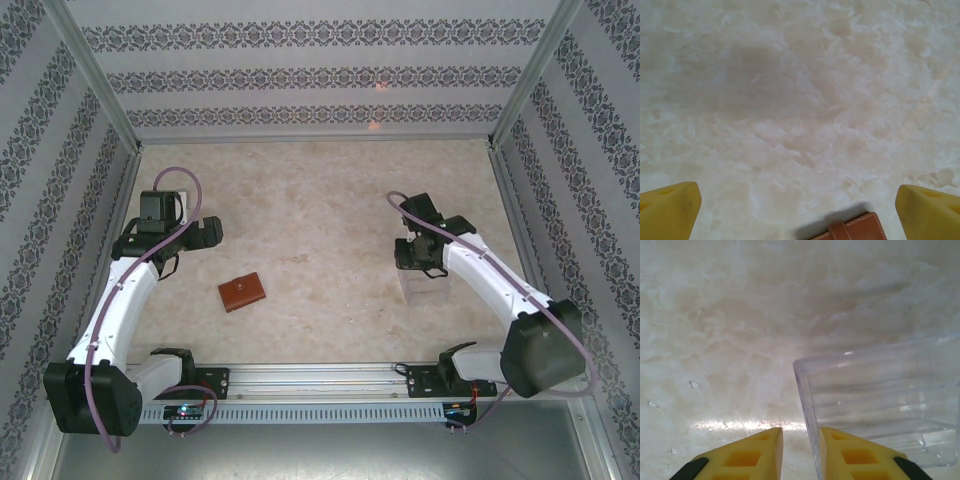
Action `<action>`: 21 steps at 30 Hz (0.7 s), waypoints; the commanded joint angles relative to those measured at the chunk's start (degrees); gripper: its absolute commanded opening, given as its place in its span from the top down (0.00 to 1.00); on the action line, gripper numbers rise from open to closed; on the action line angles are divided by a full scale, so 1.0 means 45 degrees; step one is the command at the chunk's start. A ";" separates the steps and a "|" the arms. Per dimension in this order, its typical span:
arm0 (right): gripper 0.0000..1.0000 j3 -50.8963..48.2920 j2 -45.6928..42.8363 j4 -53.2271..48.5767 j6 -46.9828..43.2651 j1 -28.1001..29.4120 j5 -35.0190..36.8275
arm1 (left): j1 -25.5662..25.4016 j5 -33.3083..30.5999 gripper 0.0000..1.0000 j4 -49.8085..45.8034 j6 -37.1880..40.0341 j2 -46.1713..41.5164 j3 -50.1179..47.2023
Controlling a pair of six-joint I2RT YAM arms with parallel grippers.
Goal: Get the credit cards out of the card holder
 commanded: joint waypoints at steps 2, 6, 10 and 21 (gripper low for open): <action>0.75 0.0713 0.0754 -0.0370 -0.0620 0.0045 0.0349 | 0.0248 0.0158 0.00 0.0015 0.0244 -0.0126 -0.0015; 0.76 0.0934 0.1303 -0.0231 -0.0787 -0.0042 0.0228 | 0.0318 0.0095 0.00 0.0005 0.0215 -0.0115 -0.0007; 0.76 0.0956 0.1743 -0.0103 -0.0922 -0.0160 0.0205 | 0.0375 0.0431 0.00 0.0087 0.0187 -0.0028 -0.0071; 0.78 0.0900 0.2699 0.0329 -0.1329 -0.0370 0.0074 | 0.0638 0.0400 0.00 0.0064 0.0137 -0.0023 -0.0055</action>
